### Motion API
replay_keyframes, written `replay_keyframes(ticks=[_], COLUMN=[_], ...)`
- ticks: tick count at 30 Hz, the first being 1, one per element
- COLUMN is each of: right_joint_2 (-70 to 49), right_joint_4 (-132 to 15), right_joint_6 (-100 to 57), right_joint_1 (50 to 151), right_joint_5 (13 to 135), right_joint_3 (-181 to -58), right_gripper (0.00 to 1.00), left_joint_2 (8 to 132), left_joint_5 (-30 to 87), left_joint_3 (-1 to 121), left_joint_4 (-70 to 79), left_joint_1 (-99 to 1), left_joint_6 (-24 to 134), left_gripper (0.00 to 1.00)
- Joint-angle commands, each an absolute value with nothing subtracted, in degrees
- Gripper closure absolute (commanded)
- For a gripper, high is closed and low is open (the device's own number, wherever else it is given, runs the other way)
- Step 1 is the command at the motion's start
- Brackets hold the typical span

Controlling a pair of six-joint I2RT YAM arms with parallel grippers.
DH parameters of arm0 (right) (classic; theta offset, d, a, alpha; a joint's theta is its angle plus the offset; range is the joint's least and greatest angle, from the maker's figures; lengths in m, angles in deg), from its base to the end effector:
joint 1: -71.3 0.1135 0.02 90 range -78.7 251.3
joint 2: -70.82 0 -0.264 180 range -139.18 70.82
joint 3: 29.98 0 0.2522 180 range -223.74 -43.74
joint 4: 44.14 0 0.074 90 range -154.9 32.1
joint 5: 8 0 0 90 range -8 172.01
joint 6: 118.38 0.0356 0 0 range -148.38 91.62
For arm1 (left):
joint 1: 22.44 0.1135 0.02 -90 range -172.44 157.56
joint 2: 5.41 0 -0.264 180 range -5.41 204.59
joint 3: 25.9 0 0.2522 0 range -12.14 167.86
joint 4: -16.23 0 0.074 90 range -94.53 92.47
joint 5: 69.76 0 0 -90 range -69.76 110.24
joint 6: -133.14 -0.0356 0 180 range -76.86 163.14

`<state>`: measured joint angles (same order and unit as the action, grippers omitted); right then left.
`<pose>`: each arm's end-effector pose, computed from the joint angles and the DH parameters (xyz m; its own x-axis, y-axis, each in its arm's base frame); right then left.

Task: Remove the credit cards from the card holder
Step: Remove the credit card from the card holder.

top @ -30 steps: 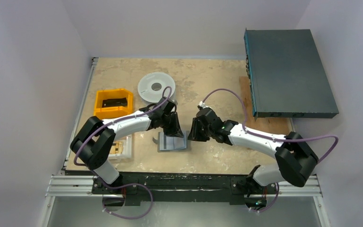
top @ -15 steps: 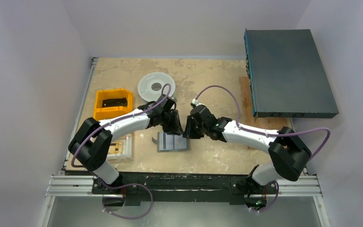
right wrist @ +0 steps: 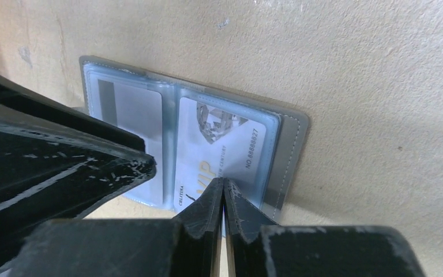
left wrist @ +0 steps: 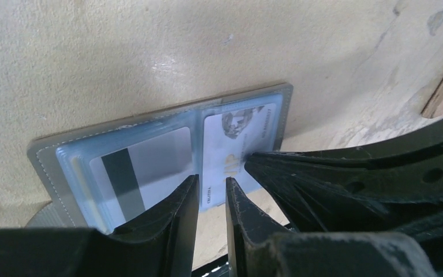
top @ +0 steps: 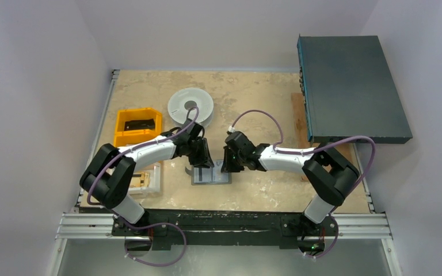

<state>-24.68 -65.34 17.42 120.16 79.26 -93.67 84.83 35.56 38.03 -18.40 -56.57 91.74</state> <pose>0.2129 0.2463 0.1558 -0.9192 0.0362 -0.3921 -0.1609 0.8743 0.4580 0.2429 -0.1760 0.1710 -0.9641 -0.2205 -0.1480 -0.1146 0.8482 -0.5171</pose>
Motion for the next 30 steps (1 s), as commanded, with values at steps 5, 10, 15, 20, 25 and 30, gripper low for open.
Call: replay_keyframes(ticks=[5,10,15,20,25,30], right_joint_2=[-23.8,-21.7,-20.6,-21.0,-22.7,-22.9], right_joint_4=[-63.3,-65.3,-66.7,-66.6,-65.3,-66.7], right_joint_6=[19.1,19.3,19.3,19.2,19.2,19.3], right_joint_1=[120.3,120.3,120.3,120.3,120.3,120.3], right_joint_5=[80.6,82.0,83.6,83.6,82.6,84.3], right_joint_3=[-88.5,-88.0,-88.5,-88.3,-87.9,-87.7], right_gripper=[0.96,0.96,0.96,0.96,0.96,0.98], left_joint_2=[87.8,88.9,88.4,88.2,89.8,91.5], left_joint_5=[37.4,37.2,34.5,36.1,38.8,40.1], left_joint_3=[35.5,35.0,34.9,35.1,36.4,36.7], left_joint_4=[-14.6,-14.8,-17.2,-16.4,-15.5,-14.6], left_joint_1=[-56.4,-56.4,-56.3,-56.4,-56.9,-57.3], left_joint_6=[89.7,88.7,87.9,87.0,86.8,87.1], left_gripper=[0.77,0.76,0.76,0.75,0.75,0.75])
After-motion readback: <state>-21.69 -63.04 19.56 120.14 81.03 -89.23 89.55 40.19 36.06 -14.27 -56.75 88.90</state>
